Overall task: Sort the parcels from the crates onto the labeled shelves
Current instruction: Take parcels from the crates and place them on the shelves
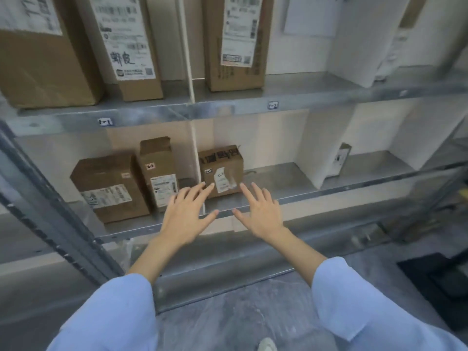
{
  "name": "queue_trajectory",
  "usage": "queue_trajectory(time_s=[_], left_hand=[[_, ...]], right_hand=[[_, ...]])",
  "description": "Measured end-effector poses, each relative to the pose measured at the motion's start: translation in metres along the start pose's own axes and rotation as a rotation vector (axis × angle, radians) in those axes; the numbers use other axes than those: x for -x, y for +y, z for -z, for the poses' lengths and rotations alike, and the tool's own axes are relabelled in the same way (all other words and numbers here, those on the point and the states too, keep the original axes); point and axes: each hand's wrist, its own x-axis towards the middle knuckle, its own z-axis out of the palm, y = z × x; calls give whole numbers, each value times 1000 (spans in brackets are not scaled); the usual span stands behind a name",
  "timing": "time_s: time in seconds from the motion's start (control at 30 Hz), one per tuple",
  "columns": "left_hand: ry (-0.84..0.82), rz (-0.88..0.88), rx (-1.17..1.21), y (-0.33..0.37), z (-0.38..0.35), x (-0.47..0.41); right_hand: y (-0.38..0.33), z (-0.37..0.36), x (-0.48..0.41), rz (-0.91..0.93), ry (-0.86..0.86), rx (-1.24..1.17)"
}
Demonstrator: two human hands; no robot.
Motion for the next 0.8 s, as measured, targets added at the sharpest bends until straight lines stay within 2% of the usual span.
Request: queue_trajectory(time_s=[0.43, 0.8], left_hand=[[-12, -507, 67, 270, -31, -128], [-3, -765, 217, 592, -75, -214]], right_hand=[[270, 104, 92, -544, 129, 79], [548, 196, 195, -851, 235, 114]])
